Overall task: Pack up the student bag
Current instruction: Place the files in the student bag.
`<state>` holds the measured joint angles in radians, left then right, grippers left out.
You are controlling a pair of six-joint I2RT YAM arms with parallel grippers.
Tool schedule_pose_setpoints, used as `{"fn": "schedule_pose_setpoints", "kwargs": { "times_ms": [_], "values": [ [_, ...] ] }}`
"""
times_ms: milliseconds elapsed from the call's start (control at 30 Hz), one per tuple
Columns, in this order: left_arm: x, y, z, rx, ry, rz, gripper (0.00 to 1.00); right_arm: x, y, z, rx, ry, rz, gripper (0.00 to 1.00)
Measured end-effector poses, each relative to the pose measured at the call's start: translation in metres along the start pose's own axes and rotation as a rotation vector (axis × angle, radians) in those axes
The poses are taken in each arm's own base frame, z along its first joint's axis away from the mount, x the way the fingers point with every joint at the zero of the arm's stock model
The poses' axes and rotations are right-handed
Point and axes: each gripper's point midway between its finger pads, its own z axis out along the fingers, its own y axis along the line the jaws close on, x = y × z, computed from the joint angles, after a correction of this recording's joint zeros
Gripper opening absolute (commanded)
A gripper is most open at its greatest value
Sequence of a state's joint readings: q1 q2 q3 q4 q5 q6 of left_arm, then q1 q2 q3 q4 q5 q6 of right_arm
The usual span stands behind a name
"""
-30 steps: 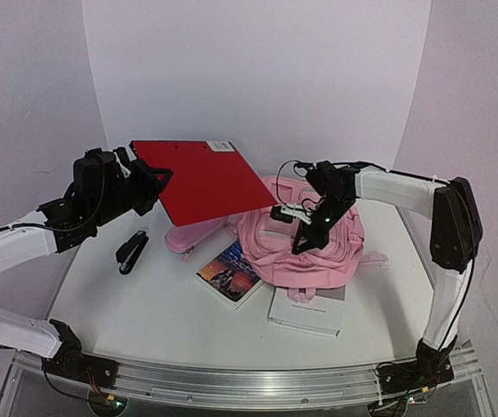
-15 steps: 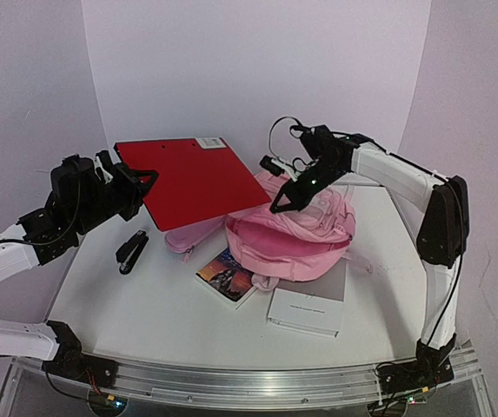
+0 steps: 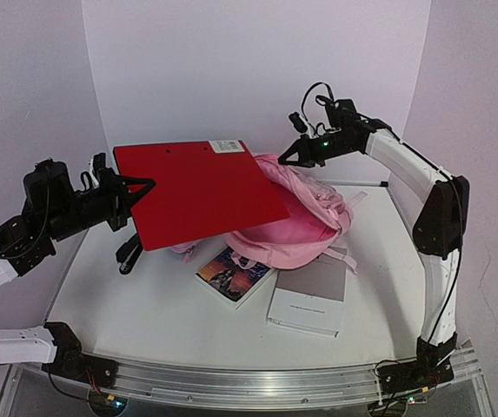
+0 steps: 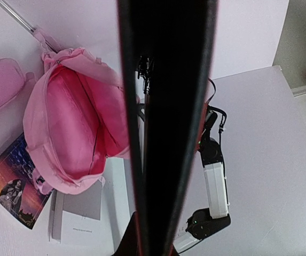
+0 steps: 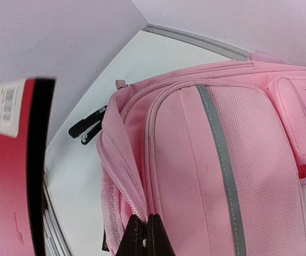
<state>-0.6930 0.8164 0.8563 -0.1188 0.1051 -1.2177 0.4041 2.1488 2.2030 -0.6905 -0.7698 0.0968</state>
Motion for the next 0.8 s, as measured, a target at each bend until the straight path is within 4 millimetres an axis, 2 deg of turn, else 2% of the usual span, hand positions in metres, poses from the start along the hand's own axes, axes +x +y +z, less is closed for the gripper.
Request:
{"fn": "schedule_pose_setpoints", "kwargs": {
  "times_ms": [133, 267, 333, 433, 567, 800],
  "values": [
    [0.006, 0.001, -0.009, -0.003, 0.029, -0.023, 0.00, -0.013, -0.003, -0.005, -0.020, -0.046, 0.064, 0.00],
    [0.015, 0.020, 0.001, -0.047, 0.061, -0.058, 0.00, -0.023, 0.003, -0.006, -0.058, -0.077, 0.093, 0.00],
    [0.020, 0.037, 0.014, -0.086, 0.079, -0.085, 0.00, -0.026, 0.006, -0.007, -0.072, -0.088, 0.097, 0.00],
    [0.030, 0.072, 0.043, -0.172, 0.106, -0.122, 0.00, -0.030, 0.010, -0.009, -0.084, -0.104, 0.092, 0.00],
    [0.037, 0.108, 0.081, -0.237, 0.120, -0.151, 0.00, -0.035, 0.018, -0.018, -0.098, -0.126, 0.085, 0.00],
    [0.037, 0.122, 0.136, -0.146, 0.096, -0.164, 0.00, -0.034, 0.025, -0.031, -0.103, -0.142, 0.082, 0.00]
  ]
}}
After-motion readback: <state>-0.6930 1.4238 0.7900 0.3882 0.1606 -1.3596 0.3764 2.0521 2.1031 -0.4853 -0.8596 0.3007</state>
